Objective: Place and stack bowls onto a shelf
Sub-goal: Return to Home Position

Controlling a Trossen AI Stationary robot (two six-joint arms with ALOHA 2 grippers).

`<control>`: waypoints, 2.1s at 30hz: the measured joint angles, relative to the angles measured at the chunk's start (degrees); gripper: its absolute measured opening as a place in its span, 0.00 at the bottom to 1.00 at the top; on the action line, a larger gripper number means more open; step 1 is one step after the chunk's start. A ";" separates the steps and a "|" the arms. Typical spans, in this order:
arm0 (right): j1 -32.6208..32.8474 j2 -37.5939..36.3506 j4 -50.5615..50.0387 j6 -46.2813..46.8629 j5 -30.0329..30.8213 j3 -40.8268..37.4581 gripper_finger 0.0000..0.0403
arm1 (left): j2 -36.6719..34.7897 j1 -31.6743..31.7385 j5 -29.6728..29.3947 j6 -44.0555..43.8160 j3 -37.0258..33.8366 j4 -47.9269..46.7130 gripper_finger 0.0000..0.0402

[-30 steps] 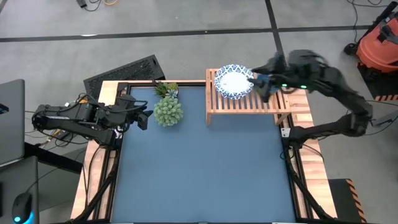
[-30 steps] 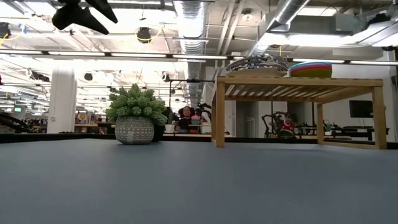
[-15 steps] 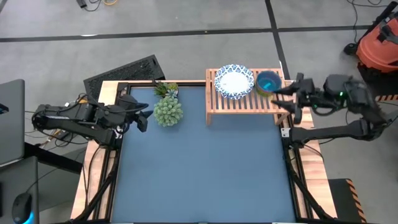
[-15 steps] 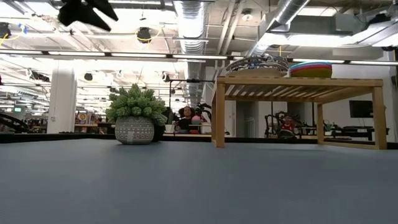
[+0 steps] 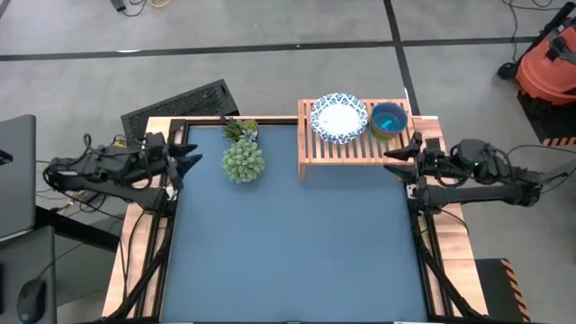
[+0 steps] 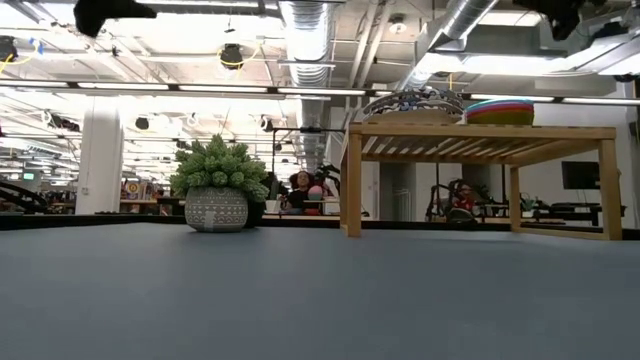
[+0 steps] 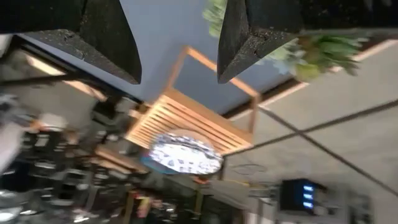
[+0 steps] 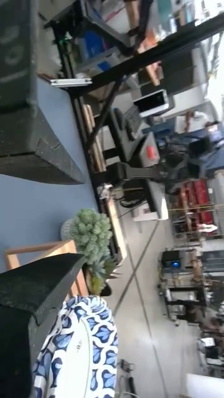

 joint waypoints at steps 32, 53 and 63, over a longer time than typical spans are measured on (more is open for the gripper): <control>9.66 -7.29 38.98 4.75 1.61 -36.32 0.54 | -23.41 0.00 20.05 -0.62 -30.03 12.32 0.49; 12.00 -7.22 36.91 7.21 7.54 -40.39 0.54 | -23.42 0.00 18.55 3.96 -30.03 7.29 0.49; 12.00 -7.22 36.19 7.16 7.50 -40.43 0.54 | -23.31 0.03 21.88 0.60 -40.81 15.59 0.49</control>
